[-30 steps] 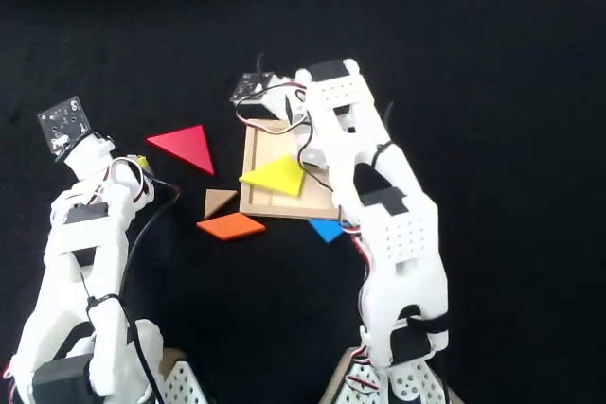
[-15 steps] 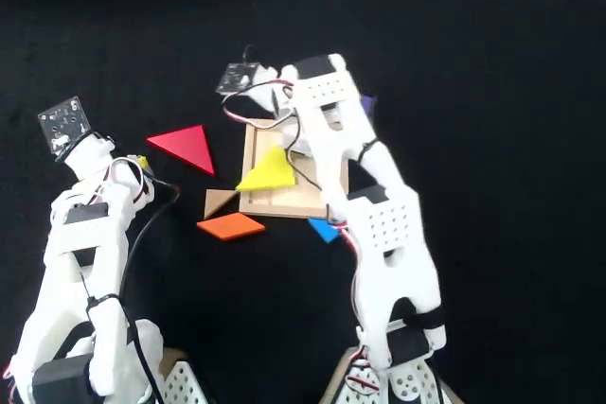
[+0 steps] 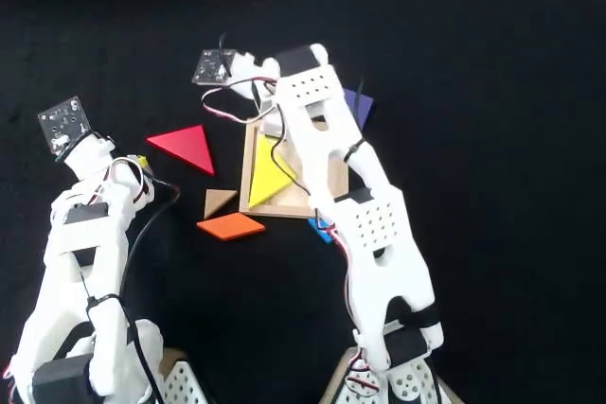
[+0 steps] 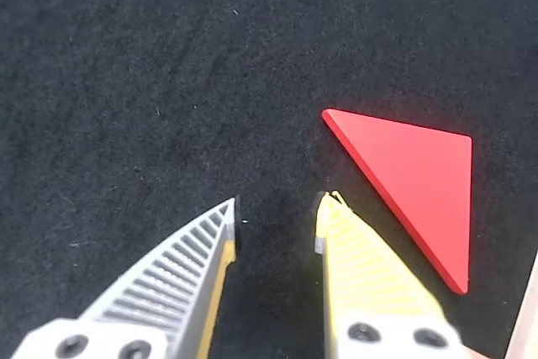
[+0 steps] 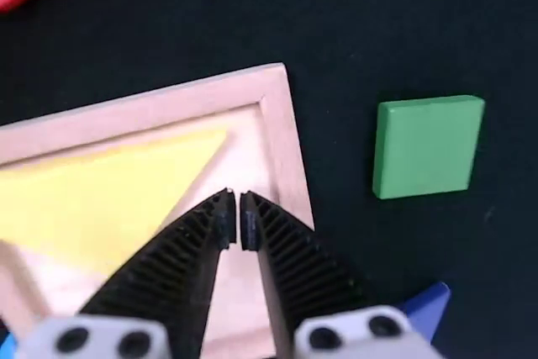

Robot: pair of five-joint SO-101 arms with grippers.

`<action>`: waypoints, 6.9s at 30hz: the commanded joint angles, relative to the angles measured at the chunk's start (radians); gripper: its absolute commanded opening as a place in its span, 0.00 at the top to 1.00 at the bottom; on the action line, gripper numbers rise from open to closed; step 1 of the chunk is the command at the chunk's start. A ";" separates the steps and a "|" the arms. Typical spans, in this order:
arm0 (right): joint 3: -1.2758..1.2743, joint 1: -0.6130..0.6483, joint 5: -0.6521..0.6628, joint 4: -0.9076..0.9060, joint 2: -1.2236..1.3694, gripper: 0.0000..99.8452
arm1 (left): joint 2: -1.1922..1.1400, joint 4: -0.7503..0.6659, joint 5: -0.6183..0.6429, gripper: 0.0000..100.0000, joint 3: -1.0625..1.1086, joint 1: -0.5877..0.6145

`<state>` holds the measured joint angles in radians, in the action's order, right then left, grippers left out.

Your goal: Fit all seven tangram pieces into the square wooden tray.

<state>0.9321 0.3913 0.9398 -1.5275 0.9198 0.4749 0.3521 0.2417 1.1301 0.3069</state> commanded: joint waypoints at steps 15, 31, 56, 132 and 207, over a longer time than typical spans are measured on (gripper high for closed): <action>-0.027 0.072 -0.114 -0.203 0.044 0.99 | 0.020 -0.015 0.003 0.84 -0.005 -0.005; 0.438 0.064 -0.121 -0.227 0.240 0.99 | 0.020 -0.015 0.003 0.84 -0.007 -0.007; -0.736 0.166 -0.181 0.041 -0.463 0.99 | 0.020 -0.015 0.003 0.84 -0.005 -0.007; -1.773 -0.373 -0.689 0.660 -1.310 0.86 | -0.295 0.470 0.404 0.73 -0.604 -0.213; -1.894 -0.321 -0.644 0.784 -1.311 0.86 | -1.485 1.369 0.921 0.62 -2.103 -0.223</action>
<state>-0.9674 0.0568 0.2831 -0.7603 -0.3552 -1.0211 1.7054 1.1070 -0.9260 0.0644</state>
